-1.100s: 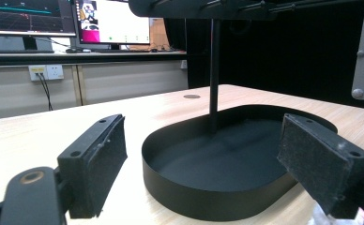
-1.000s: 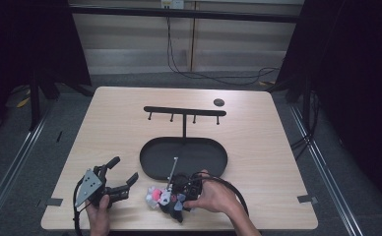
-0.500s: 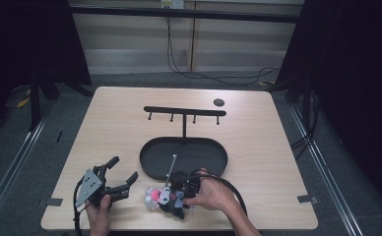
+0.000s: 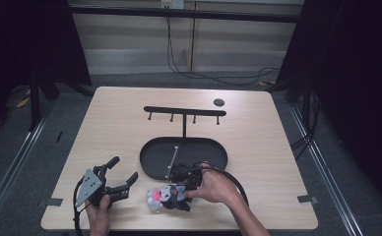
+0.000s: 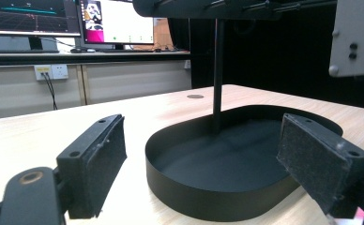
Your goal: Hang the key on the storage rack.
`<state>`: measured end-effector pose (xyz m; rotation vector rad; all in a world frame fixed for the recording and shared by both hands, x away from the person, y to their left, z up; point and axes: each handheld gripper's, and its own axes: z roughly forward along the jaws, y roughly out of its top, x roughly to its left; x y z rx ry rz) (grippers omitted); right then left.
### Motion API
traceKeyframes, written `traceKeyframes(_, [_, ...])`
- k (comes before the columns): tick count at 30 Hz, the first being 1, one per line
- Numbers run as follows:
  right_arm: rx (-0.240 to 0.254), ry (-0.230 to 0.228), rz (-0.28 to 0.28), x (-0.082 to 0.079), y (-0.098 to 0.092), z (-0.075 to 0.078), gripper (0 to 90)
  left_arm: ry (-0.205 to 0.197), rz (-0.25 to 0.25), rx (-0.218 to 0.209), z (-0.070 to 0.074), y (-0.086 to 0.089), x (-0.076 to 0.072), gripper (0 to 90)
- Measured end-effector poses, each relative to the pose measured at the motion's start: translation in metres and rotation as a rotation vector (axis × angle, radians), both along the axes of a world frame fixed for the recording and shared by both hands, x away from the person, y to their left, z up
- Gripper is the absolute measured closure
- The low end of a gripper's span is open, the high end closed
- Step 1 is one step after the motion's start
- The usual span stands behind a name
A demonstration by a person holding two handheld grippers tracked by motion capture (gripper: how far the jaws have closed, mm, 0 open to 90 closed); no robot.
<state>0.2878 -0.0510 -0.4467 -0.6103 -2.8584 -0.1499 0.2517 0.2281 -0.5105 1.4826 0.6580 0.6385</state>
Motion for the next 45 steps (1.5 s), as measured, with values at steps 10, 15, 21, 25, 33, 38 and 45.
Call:
traceKeyframes(10, [0.006, -0.005, -0.02, 0.009, -0.002, 0.026, 87.7, 0.0, 0.0, 0.0, 0.0, 0.0, 0.0, 15.4])
traceKeyframes(15, [0.007, -0.005, -0.015, 0.017, -0.002, 0.035, 87.6, 0.0, 0.0, 0.0, 0.0, 0.0, 0.0, 15.2])
traceKeyframes(21, [0.009, -0.008, -0.005, 0.019, 0.002, 0.049, 87.7, 0.0, 0.0, 0.0, 0.0, 0.0, 0.0, 15.2])
traceKeyframes(25, [0.007, -0.04, -0.008, 0.022, 0.003, 0.06, 87.8, 0.0, 0.0, 0.0, 0.0, 0.0, 0.0, 15.2])
traceKeyframes(33, [0.034, -0.048, -0.015, 0.029, 0.003, 0.074, 87.7, 0.0, 0.0, -0.001, 0.0, 0.0, 0.0, 15.2])
traceKeyframes(38, [0.034, -0.049, -0.02, 0.035, 0.005, 0.081, 87.8, 0.0, 0.0, -0.001, 0.0, 0.0, 0.0, 15.2])
traceKeyframes(45, [0.019, -0.057, -0.002, 0.045, 0.008, 0.097, 87.7, -0.002, 0.001, -0.003, 0.0, 0.0, 0.0, 15.2])
